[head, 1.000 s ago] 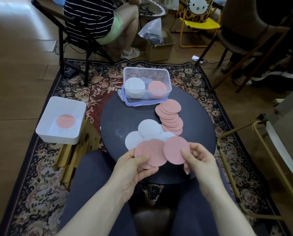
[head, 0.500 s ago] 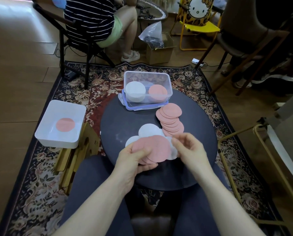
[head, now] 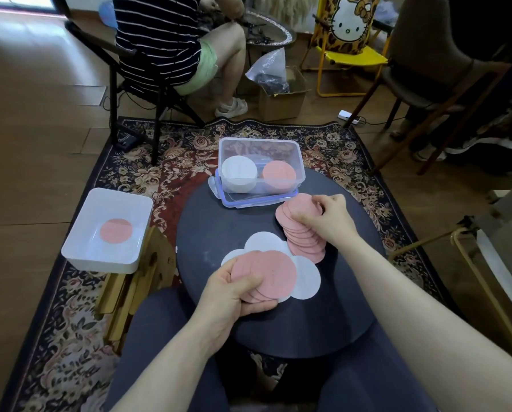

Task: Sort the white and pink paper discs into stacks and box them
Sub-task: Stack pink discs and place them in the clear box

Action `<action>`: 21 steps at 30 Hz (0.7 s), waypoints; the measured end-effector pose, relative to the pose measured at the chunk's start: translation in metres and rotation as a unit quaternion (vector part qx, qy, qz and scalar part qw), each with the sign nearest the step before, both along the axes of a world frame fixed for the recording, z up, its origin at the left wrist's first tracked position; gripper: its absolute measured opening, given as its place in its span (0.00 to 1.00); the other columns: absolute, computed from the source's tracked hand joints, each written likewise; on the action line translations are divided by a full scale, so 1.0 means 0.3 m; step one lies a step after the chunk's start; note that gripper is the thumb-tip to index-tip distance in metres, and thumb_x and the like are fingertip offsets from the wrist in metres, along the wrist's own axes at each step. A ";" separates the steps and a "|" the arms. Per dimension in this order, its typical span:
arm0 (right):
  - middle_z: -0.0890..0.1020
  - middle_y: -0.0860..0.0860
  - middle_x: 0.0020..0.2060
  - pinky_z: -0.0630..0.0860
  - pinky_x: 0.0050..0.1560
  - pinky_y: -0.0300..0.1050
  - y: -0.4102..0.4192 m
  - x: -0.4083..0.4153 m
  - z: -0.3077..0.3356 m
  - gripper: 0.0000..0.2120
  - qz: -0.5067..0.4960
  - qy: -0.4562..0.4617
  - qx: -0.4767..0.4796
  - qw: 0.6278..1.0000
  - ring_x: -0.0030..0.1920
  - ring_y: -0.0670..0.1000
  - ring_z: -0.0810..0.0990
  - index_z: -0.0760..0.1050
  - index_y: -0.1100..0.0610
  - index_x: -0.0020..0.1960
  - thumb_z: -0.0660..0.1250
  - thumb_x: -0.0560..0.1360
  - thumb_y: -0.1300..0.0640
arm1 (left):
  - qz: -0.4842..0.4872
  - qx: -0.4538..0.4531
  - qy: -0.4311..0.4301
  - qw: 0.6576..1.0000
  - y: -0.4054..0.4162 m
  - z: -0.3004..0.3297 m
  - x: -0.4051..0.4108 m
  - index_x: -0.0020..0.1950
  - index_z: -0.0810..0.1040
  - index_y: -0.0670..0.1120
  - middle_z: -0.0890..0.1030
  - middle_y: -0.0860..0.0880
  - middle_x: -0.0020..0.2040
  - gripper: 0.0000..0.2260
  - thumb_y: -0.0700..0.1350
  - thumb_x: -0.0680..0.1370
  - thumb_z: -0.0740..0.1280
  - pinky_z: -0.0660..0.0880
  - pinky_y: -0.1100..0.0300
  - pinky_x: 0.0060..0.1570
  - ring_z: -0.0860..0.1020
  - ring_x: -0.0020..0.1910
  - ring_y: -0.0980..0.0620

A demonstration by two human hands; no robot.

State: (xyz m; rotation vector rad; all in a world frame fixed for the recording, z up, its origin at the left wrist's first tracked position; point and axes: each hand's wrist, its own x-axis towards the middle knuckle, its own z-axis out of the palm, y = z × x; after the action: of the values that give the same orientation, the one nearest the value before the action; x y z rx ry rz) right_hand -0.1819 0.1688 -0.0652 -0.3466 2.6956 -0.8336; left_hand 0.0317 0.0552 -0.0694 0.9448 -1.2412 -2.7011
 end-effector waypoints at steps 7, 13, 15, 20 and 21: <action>0.73 0.51 0.58 0.70 0.50 0.48 0.018 0.017 0.001 0.33 -0.085 -0.009 -0.074 0.994 0.52 0.53 0.75 0.65 0.55 0.59 0.78 0.62 0.49 | 0.001 0.004 0.002 1.000 0.001 -0.009 0.001 0.60 0.77 0.40 0.81 0.40 0.59 0.14 0.33 0.75 0.68 0.82 0.47 0.40 0.82 0.51 0.38; 0.76 0.51 0.51 0.72 0.48 0.48 0.082 0.077 0.026 0.20 -0.118 -0.022 -0.141 0.983 0.49 0.54 0.76 0.66 0.55 0.59 0.69 0.71 0.59 | 0.003 0.001 0.003 1.000 0.002 -0.011 0.003 0.59 0.77 0.40 0.80 0.40 0.58 0.13 0.33 0.75 0.67 0.82 0.49 0.39 0.83 0.50 0.39; 0.78 0.52 0.50 0.75 0.43 0.46 0.103 0.113 0.039 0.14 -0.148 -0.052 -0.242 0.957 0.43 0.50 0.77 0.69 0.57 0.58 0.66 0.74 0.63 | 0.004 -0.002 0.003 1.000 0.003 -0.009 0.003 0.59 0.77 0.40 0.81 0.41 0.58 0.12 0.32 0.76 0.67 0.82 0.49 0.39 0.83 0.50 0.39; 0.79 0.47 0.30 0.63 0.23 0.32 0.146 0.264 0.066 0.06 -0.104 -0.181 -0.343 0.916 0.23 0.42 0.69 0.74 0.56 0.49 0.64 0.77 0.66 | 0.007 -0.009 -0.003 1.000 0.007 -0.003 0.004 0.58 0.77 0.39 0.81 0.40 0.56 0.11 0.33 0.76 0.67 0.83 0.48 0.40 0.83 0.49 0.39; 0.78 0.47 0.29 0.62 0.22 0.32 0.149 0.296 0.065 0.05 -0.085 -0.195 -0.343 0.915 0.23 0.42 0.68 0.74 0.57 0.49 0.64 0.77 0.66 | 0.007 -0.009 -0.002 1.000 0.008 -0.001 0.005 0.58 0.77 0.39 0.82 0.39 0.56 0.11 0.33 0.76 0.67 0.83 0.48 0.40 0.83 0.48 0.39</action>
State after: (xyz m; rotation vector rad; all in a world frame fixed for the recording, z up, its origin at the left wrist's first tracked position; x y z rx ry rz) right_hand -0.0930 0.2135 -0.0457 -0.0681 2.0105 -1.6932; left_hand 0.0331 0.0576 -0.0695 0.9552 -1.2531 -2.6727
